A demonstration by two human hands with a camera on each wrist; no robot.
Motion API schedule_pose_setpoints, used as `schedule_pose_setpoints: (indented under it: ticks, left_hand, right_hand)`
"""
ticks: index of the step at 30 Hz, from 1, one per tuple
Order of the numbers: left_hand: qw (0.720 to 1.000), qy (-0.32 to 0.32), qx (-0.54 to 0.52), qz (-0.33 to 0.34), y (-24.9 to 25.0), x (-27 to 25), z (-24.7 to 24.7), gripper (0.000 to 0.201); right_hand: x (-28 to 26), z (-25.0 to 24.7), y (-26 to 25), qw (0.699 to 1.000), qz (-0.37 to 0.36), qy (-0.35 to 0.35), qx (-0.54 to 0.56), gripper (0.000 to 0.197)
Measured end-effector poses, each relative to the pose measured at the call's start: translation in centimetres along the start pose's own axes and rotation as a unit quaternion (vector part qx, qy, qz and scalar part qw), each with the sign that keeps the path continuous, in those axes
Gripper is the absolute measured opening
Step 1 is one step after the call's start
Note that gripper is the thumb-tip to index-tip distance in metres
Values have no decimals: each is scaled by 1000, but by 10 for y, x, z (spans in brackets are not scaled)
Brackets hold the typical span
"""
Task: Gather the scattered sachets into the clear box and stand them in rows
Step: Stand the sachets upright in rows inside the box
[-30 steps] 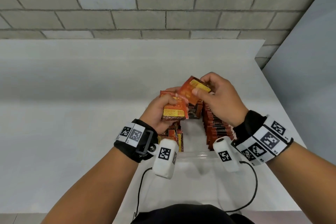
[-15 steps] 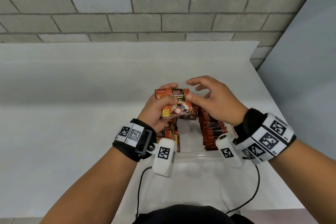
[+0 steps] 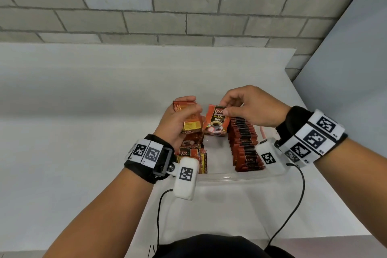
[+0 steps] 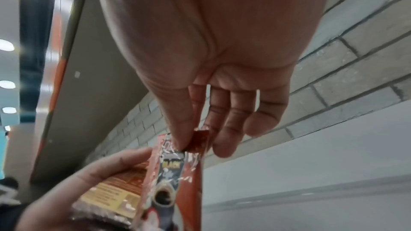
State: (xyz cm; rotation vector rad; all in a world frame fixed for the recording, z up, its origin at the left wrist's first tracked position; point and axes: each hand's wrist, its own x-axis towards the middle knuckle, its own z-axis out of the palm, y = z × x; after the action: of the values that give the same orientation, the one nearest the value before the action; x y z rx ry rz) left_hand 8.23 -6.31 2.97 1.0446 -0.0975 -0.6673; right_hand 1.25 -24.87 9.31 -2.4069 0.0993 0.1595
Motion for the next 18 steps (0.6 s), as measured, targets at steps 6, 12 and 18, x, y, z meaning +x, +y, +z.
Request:
schedule_pose_setpoints:
  ticks: [6, 12, 18]
  left_hand:
    - [998, 52, -27, 11, 11, 3, -26, 24]
    - [998, 53, -44, 14, 12, 2, -34, 25]
    - [998, 44, -38, 7, 11, 0, -39, 23]
  right_hand:
    - [18, 8, 15, 987, 60, -18, -151, 8]
    - [38, 29, 18, 959, 87, -85, -258, 12]
    - [47, 45, 20, 925, 72, -110, -357, 11]
